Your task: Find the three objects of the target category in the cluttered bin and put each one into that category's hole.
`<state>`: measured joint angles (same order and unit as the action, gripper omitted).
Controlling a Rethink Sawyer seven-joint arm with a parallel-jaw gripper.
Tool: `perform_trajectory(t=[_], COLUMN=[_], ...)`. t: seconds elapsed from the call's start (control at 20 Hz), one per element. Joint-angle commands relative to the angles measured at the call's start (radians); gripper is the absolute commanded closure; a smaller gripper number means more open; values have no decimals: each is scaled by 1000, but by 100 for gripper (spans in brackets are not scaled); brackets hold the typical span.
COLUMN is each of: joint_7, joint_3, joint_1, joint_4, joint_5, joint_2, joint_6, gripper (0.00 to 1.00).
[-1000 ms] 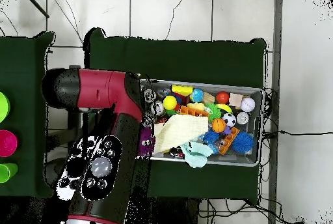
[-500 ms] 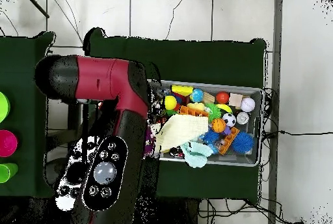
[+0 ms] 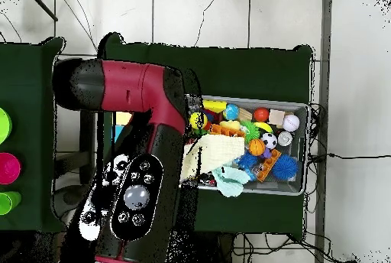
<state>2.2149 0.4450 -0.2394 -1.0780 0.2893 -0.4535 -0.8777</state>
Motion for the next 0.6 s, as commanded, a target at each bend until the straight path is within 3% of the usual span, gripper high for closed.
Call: perform_trajectory(t=[0.05, 0.6], joint_7=[201, 206], joint_3=[-72, -59], joint_1=[32, 33], joint_4=[-6, 8], joint_5=[20, 11], joint_2=[53, 81], joint_6=[38, 62], gripper=[0, 0])
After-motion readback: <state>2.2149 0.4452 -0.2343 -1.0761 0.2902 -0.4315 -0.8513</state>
